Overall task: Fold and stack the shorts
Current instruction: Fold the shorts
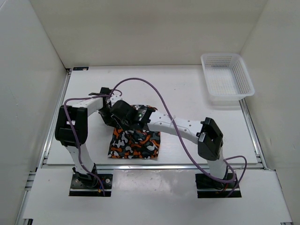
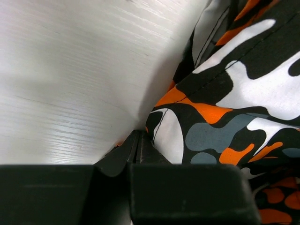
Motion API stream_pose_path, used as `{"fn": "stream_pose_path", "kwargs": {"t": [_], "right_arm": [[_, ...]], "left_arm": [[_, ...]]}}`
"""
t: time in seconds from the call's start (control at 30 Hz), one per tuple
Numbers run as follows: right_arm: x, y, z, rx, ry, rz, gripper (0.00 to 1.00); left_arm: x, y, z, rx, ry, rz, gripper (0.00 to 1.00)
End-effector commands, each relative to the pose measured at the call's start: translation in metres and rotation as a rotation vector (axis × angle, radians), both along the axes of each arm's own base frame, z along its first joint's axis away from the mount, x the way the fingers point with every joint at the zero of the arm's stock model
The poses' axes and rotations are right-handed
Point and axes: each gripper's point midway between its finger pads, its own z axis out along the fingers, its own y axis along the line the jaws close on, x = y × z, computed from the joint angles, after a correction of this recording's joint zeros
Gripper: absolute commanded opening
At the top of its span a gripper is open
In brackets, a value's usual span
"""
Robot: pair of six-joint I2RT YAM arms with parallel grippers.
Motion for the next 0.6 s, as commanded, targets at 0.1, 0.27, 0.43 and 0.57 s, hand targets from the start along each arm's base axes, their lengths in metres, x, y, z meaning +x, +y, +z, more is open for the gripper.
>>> {"fn": "stream_pose_path", "kwargs": {"t": [0.1, 0.27, 0.43, 0.57], "right_arm": [[0.007, 0.043, -0.002, 0.054, -0.014, 0.074, 0.00], [0.003, 0.063, -0.005, 0.085, 0.022, 0.119, 0.19], [-0.001, 0.063, 0.027, 0.116, 0.024, 0.135, 0.94], [-0.003, 0.037, 0.082, 0.196, -0.038, 0.099, 0.98]], "left_arm": [[0.012, 0.010, 0.013, -0.020, -0.063, 0.019, 0.11], [0.014, 0.016, 0.027, -0.051, -0.086, 0.024, 0.16], [0.028, 0.033, 0.061, -0.027, -0.123, 0.036, 0.27], [0.054, 0.059, 0.105, 0.020, -0.201, 0.061, 0.38]]}}
